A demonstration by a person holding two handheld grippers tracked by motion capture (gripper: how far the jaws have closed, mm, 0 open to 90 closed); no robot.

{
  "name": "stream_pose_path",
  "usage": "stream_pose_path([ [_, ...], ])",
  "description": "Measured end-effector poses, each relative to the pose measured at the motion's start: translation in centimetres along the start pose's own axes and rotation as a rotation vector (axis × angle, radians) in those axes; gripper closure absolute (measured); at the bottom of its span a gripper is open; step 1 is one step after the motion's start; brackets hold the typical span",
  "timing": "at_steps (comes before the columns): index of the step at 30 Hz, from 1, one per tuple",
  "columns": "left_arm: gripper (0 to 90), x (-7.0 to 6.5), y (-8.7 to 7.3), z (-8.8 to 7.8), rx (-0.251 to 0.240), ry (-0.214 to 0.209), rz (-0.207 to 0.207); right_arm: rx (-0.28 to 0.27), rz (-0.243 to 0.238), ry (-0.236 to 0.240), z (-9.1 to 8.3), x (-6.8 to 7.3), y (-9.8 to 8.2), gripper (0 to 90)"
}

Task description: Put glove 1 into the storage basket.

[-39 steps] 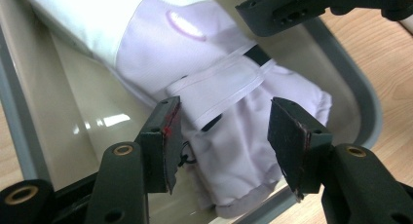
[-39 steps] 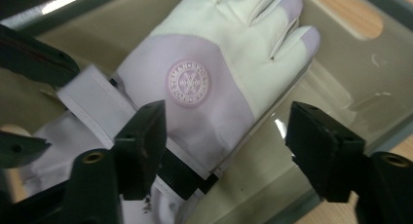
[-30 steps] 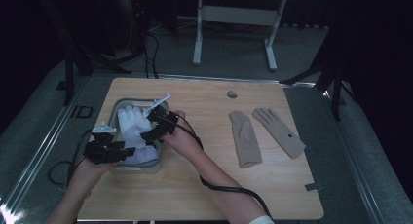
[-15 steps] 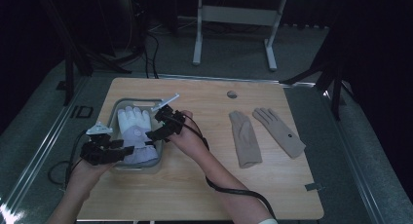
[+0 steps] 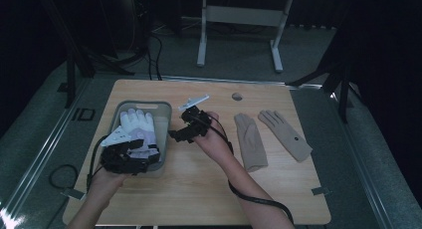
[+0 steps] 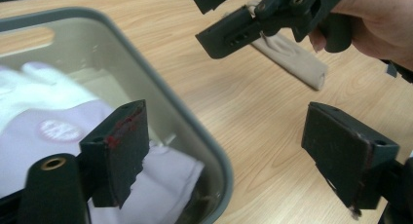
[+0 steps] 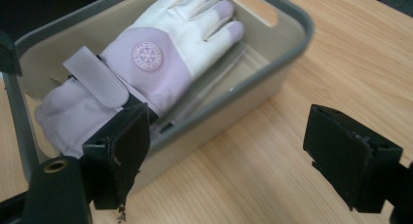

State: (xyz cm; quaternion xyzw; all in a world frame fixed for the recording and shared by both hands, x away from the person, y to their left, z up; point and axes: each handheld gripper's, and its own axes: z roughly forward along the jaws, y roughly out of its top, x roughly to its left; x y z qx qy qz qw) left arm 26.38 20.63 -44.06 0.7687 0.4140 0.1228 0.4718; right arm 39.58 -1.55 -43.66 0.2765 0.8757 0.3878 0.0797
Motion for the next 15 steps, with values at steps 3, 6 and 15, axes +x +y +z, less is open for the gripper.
stream_pose_path([
  [3,17.1,-0.6,0.1,0.4,-0.022,0.002,0.02,-0.006,0.005,-0.01,-0.7,-0.4,-0.3,16.3],
  [6,17.2,-1.5,0.2,1.0,-0.044,-0.009,0.047,-0.017,0.007,-0.021,-1.8,-1.1,-0.8,16.2],
  [15,17.2,-3.8,0.4,3.4,-0.066,-0.063,0.131,-0.044,0.032,-0.05,-4.7,-2.7,-2.8,15.8],
])
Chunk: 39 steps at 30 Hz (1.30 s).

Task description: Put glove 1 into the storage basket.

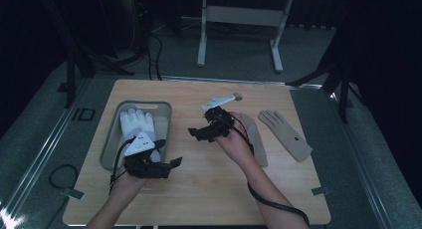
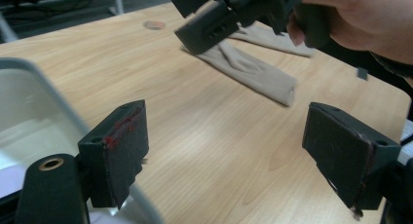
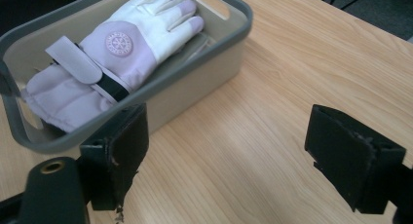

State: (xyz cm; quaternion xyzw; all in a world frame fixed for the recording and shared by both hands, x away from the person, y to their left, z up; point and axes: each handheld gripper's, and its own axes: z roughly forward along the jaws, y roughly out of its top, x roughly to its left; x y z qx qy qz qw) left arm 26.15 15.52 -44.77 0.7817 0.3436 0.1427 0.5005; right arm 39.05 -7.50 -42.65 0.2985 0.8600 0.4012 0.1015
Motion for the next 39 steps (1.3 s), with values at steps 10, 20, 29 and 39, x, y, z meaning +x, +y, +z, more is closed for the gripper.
stream_pose_path([
  [10,17.2,-1.8,-0.5,2.8,0.016,-0.101,0.021,-0.018,0.033,-0.019,-2.2,-2.2,-2.9,14.9],
  [20,17.1,-3.3,-1.6,5.4,0.044,-0.158,0.05,-0.007,0.043,-0.048,-3.4,-3.9,-5.9,14.9],
  [29,17.1,-3.9,-3.0,7.5,0.06,-0.187,0.075,-0.033,0.088,-0.045,-4.3,-5.4,-9.0,13.7],
  [39,17.0,-3.9,-4.5,9.3,0.06,-0.183,0.09,-0.029,0.094,-0.077,-5.2,-6.7,-12.0,13.1],
])
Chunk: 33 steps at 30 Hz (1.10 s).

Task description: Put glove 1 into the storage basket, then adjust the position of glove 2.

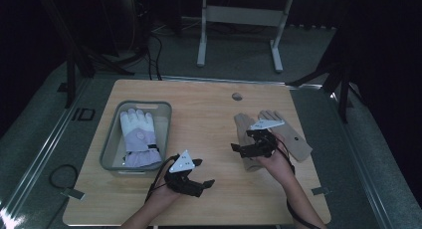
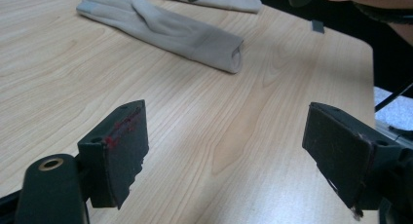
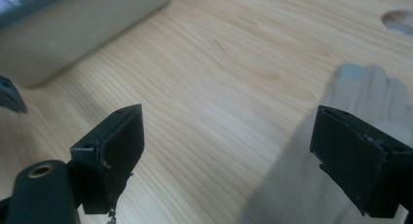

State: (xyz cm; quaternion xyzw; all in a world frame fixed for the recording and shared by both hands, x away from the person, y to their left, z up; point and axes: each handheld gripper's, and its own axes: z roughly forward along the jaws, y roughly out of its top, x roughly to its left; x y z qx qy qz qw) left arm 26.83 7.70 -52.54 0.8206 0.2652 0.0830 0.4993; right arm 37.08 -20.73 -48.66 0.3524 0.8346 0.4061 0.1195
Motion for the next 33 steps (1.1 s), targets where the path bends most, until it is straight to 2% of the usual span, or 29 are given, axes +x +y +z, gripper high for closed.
stream_pose_path([
  [5,16.7,0.1,-0.6,0.5,-0.002,0.007,0.0,-0.006,-0.009,-0.002,-0.3,-0.9,-1.5,14.7],
  [10,16.7,0.2,-1.1,0.8,-0.008,0.003,0.007,-0.009,-0.013,-0.025,-0.7,-1.7,-3.3,16.6],
  [16,15.9,0.2,-1.5,0.9,-0.02,0.014,0.026,-0.012,-0.003,-0.049,-1.1,-2.9,-4.7,23.1],
  [20,15.8,0.2,-1.7,0.9,-0.031,0.02,0.039,-0.013,0.001,-0.071,-1.1,-3.8,-4.8,30.3],
  [22,15.8,0.1,-1.9,1.1,-0.028,0.019,0.039,-0.017,0.007,-0.078,-1.1,-4.4,-4.5,36.7],
  [23,15.8,0.1,-1.9,1.1,-0.028,0.019,0.039,-0.017,0.007,-0.078,-1.1,-4.4,-4.5,36.7],
  [24,14.6,0.1,-2.0,1.1,-0.025,0.014,0.041,-0.018,0.024,-0.087,-1.0,-5.4,-4.1,42.3],
  [28,13.8,0.0,-2.1,1.2,-0.033,0.012,0.036,-0.018,0.03,-0.086,-0.6,-6.0,-3.6,43.8],
  [33,7.1,-0.1,-2.3,1.2,-0.031,0.022,0.015,0.003,0.02,-0.099,0.6,-6.6,-3.1,43.8],
])
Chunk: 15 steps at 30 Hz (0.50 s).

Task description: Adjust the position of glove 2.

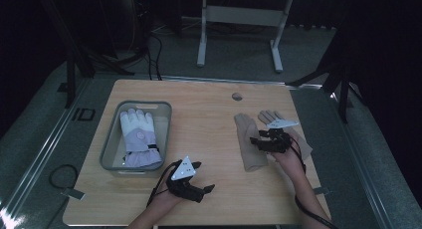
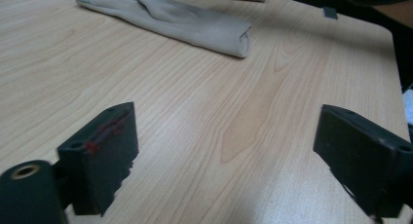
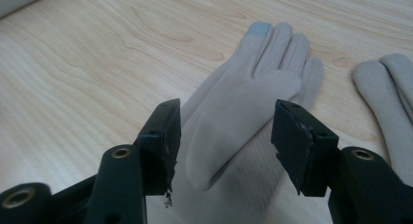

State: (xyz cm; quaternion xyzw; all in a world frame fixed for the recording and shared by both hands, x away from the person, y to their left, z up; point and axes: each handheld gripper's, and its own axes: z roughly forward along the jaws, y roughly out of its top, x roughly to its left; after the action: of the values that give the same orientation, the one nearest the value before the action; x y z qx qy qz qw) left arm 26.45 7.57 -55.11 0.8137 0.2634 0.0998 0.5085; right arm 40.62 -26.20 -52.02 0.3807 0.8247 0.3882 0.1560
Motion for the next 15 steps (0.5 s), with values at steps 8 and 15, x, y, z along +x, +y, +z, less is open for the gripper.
stream_pose_path([
  [8,2.0,0.3,-0.1,-0.3,-0.008,0.005,-0.019,0.044,0.03,-0.017,2.5,-0.9,-0.3,43.8],
  [15,2.0,0.4,-0.4,-0.3,-0.008,-0.001,-0.018,0.052,-0.003,-0.045,3.7,-0.8,-1.0,48.4],
])
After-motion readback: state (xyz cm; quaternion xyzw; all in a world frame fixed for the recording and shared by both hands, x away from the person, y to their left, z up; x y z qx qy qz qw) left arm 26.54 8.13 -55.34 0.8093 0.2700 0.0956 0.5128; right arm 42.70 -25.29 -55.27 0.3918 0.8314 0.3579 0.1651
